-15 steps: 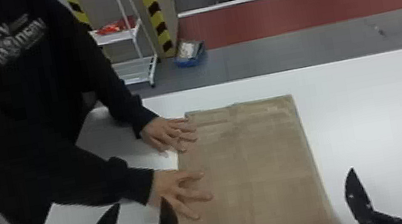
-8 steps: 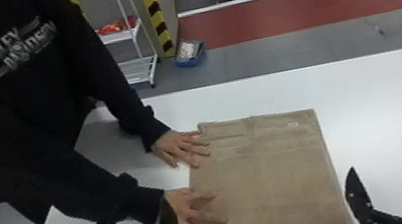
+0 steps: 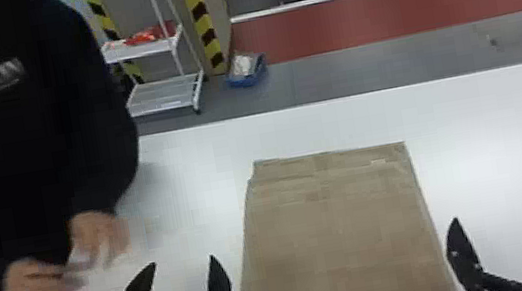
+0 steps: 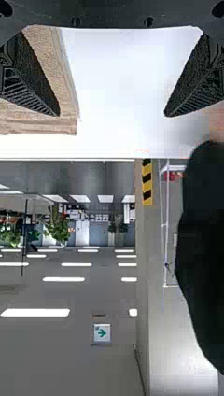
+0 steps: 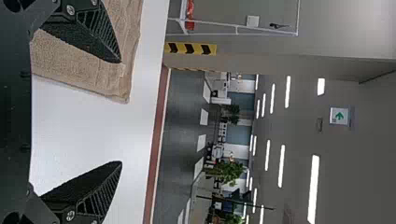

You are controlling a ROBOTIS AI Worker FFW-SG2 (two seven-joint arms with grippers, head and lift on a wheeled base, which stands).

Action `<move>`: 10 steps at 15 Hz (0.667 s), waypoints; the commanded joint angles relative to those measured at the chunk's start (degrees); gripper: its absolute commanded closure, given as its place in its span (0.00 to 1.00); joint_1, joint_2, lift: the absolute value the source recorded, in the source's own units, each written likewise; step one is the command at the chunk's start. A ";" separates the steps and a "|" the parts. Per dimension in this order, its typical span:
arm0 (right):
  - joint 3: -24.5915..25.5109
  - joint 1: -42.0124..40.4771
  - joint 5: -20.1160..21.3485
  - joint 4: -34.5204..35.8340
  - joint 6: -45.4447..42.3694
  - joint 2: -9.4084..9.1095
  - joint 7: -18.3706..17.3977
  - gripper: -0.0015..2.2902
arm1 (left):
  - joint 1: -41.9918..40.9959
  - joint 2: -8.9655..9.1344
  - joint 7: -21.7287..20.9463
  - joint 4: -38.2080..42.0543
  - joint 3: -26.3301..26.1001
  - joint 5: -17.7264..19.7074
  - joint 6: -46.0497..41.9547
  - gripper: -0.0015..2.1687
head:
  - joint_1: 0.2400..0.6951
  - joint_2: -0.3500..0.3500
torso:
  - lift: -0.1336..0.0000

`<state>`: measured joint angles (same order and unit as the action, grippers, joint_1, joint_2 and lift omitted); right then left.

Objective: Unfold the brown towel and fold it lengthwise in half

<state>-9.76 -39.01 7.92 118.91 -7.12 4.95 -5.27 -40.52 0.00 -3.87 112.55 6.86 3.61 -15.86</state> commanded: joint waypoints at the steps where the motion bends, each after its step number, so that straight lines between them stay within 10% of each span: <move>1: 0.00 0.34 -0.01 -0.43 0.40 -0.03 0.00 0.05 | 0.00 0.15 0.00 -0.05 -0.01 -0.01 0.00 0.02 | 1.00 0.77 | 0.10; 10: -0.18 5.79 -1.68 -3.86 4.27 -0.03 0.00 0.05 | 0.35 0.09 0.00 -0.93 0.08 0.08 0.00 0.02 | 1.00 0.77 | 0.10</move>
<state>-9.78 -35.81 7.15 116.28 -4.97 4.92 -5.24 -40.30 0.00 -3.87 111.73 6.93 3.69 -15.86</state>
